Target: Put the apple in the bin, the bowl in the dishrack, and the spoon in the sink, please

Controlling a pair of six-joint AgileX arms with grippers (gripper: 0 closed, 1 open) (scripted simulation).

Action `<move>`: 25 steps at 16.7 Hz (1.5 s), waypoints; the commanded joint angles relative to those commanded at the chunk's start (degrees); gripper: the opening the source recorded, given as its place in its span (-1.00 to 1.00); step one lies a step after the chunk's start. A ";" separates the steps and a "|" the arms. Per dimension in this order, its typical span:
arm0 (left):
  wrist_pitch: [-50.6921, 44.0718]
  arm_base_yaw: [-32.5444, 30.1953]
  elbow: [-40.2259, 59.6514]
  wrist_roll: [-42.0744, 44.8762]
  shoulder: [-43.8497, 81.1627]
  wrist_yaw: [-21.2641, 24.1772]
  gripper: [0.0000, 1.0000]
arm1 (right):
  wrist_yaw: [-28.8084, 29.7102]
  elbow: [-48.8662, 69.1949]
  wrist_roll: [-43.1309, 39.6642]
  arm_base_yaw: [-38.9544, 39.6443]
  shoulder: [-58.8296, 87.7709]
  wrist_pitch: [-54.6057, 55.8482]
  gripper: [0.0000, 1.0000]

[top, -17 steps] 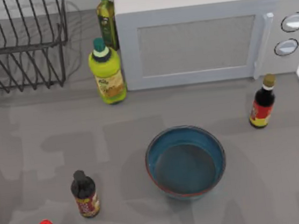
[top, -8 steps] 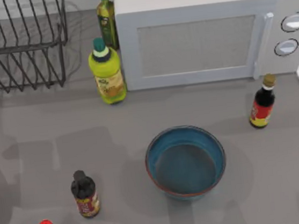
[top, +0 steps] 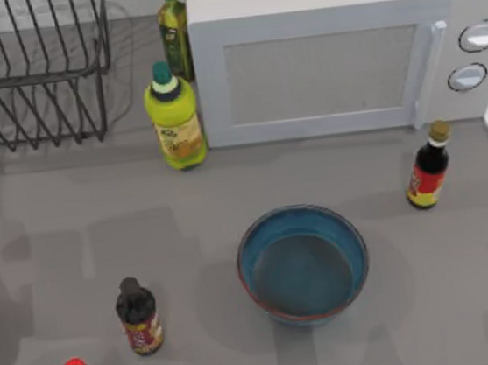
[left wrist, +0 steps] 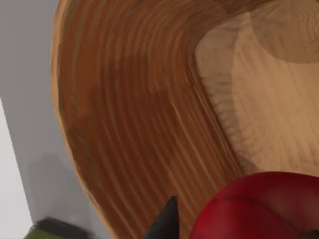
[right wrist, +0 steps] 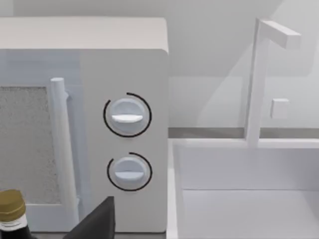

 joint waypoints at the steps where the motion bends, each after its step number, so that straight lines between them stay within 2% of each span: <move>1: 0.00 0.00 0.00 0.00 0.00 0.00 -0.40 | 0.00 0.00 0.00 0.00 0.00 0.00 1.00; 10: 0.00 0.00 0.00 0.00 0.00 0.00 0.96 | 0.00 0.00 0.00 0.00 0.00 0.00 1.00; 21: 0.38 -0.15 -0.43 -0.12 -0.49 0.13 1.00 | 0.00 0.00 0.00 0.00 0.00 0.00 1.00; 25: 6.14 -1.11 -6.74 -1.09 -7.68 1.93 1.00 | 0.00 0.00 0.00 0.00 0.00 0.00 1.00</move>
